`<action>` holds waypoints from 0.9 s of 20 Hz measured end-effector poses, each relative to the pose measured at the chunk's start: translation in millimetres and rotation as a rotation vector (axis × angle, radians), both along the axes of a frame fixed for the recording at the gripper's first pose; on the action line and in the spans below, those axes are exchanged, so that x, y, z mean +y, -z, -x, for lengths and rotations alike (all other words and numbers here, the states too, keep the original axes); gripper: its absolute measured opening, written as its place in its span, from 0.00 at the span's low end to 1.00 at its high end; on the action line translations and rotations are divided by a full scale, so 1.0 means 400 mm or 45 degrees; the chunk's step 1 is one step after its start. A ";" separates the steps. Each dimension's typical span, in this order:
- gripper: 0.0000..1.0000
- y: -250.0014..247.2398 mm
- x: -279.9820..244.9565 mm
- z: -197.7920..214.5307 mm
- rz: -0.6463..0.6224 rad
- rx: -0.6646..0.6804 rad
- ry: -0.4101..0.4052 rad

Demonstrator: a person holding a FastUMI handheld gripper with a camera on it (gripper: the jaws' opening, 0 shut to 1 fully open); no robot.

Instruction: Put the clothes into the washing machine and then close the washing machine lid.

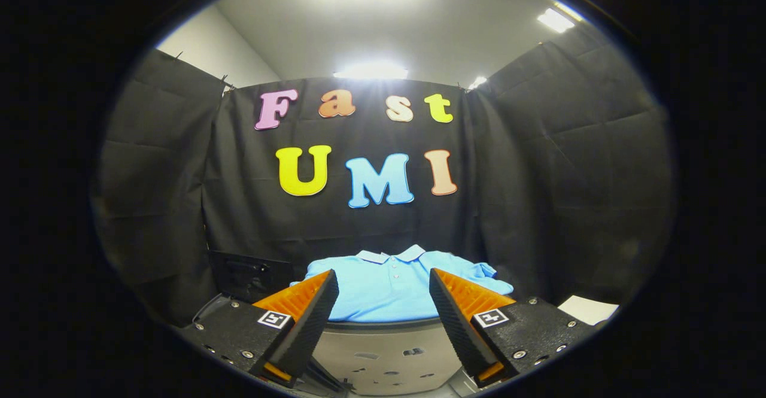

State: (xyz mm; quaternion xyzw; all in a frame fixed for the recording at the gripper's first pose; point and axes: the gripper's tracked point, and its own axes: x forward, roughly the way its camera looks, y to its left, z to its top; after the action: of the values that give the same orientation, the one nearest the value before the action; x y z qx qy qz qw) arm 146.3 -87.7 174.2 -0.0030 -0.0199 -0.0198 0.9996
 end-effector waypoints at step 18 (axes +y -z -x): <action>0.95 0.123 -0.056 -0.428 -0.027 0.522 -0.152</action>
State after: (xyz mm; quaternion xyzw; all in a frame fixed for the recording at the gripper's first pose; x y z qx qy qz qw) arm 317.7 -110.0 125.0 0.0049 0.1839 0.0403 0.9821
